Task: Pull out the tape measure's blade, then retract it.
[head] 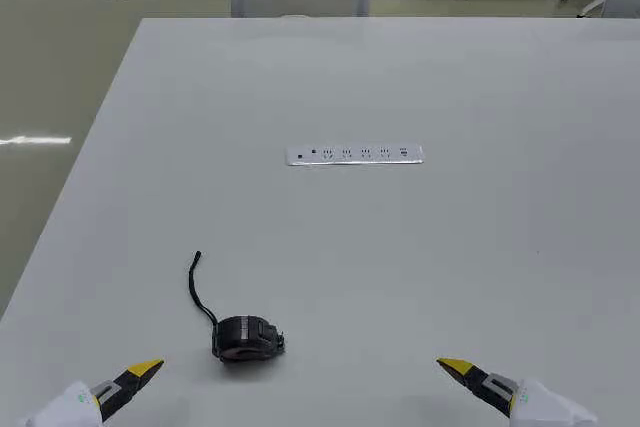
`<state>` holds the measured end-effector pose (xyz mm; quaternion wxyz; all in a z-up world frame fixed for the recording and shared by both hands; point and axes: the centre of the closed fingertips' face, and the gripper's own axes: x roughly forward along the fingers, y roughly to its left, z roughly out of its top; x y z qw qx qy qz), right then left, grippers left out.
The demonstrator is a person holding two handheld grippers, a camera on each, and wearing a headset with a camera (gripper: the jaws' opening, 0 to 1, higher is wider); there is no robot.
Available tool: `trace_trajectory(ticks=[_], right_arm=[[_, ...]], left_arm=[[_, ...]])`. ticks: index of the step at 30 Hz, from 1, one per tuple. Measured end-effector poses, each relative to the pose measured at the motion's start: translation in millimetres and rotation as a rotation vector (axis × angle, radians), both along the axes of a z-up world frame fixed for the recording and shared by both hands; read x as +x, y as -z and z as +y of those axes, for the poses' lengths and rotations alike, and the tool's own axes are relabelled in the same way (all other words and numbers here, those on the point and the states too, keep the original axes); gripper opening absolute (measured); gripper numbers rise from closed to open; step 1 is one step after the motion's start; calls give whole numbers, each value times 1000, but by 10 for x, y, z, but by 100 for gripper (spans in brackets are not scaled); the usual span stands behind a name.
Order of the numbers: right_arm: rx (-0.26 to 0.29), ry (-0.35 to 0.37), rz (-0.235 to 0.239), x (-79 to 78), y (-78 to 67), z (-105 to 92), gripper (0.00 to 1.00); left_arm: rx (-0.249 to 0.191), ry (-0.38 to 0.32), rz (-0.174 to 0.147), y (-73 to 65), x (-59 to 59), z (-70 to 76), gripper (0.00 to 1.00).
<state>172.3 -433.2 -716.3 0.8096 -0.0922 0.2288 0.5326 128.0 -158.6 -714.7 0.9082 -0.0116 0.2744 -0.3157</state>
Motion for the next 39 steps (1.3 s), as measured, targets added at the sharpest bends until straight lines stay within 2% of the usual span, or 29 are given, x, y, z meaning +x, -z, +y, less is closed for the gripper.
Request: trace_trajectory(ticks=[23,39], right_arm=[[19,-20,6,22,9,74,68],[33,-67,12,108,23,224,65]], left_arm=[[8,0,5,28,41,2,84],[64,60,-4,63,230,-31,80]])
